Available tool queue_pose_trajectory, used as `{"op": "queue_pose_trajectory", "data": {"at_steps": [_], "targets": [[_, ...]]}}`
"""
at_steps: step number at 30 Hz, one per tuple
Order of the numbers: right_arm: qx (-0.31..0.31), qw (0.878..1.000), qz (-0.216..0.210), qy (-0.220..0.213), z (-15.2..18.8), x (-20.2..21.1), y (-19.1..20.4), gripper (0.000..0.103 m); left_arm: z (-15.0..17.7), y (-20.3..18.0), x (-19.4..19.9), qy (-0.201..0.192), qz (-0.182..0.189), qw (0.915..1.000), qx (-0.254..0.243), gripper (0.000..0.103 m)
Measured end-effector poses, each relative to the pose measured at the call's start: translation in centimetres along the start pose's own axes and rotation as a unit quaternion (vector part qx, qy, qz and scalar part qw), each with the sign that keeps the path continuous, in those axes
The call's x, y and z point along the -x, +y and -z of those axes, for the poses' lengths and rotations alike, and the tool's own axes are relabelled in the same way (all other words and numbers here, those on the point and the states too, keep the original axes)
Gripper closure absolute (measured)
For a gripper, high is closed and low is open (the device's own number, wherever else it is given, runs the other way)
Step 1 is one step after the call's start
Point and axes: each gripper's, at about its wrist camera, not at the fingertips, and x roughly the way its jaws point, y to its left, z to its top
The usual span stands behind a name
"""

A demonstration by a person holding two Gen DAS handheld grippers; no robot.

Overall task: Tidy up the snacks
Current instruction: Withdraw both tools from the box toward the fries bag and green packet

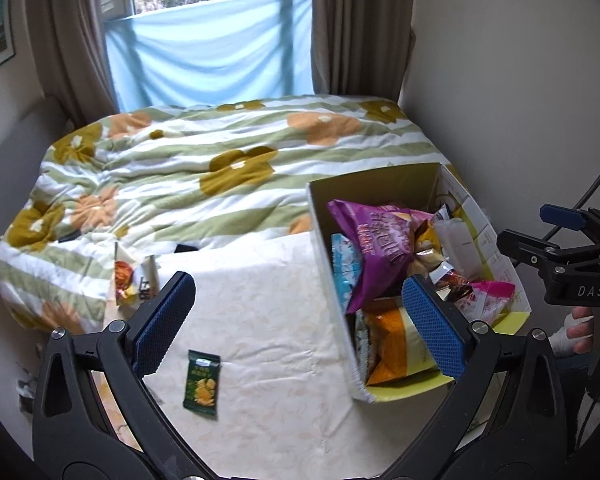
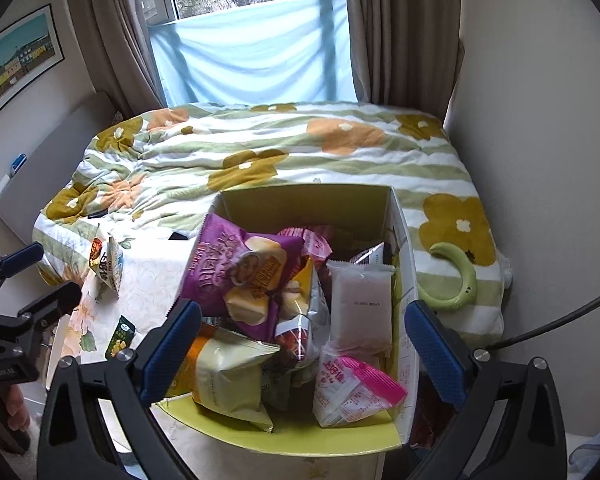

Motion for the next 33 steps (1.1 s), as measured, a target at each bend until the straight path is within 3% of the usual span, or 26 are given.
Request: {"op": "queue_pose_trajectory", "data": {"at_steps": [3, 7, 17, 26, 33], "targets": [[-0.002, 1.0, 0.01, 0.01, 0.4, 0.5, 2.0, 0.001, 1.0, 3.1, 1.0, -0.003, -0.005, 1.0, 0.007, 0.001], [-0.004, 1.0, 0.013, -0.014, 1.0, 1.8, 5.9, 0.001, 2.4, 7.6, 1.7, 0.004, -0.012, 0.9998, 0.013, 0.001], [-0.022, 1.0, -0.021, 0.003, 2.3, -0.2, 17.5, 0.001, 5.5, 21.3, 1.9, 0.028, -0.005, 0.9988, 0.039, 0.001], [-0.068, 0.997, -0.022, 0.04, 4.6, -5.9, 25.3, 0.001, 6.4, 30.9, -3.4, 0.052, 0.044, 0.9974, 0.026, 0.001], [-0.073, 0.995, -0.004, 0.069, 6.4, -11.1, 28.9, 0.001, 5.7, 33.6, -10.5, 0.074, 0.097, 0.9922, 0.023, 0.001]]}}
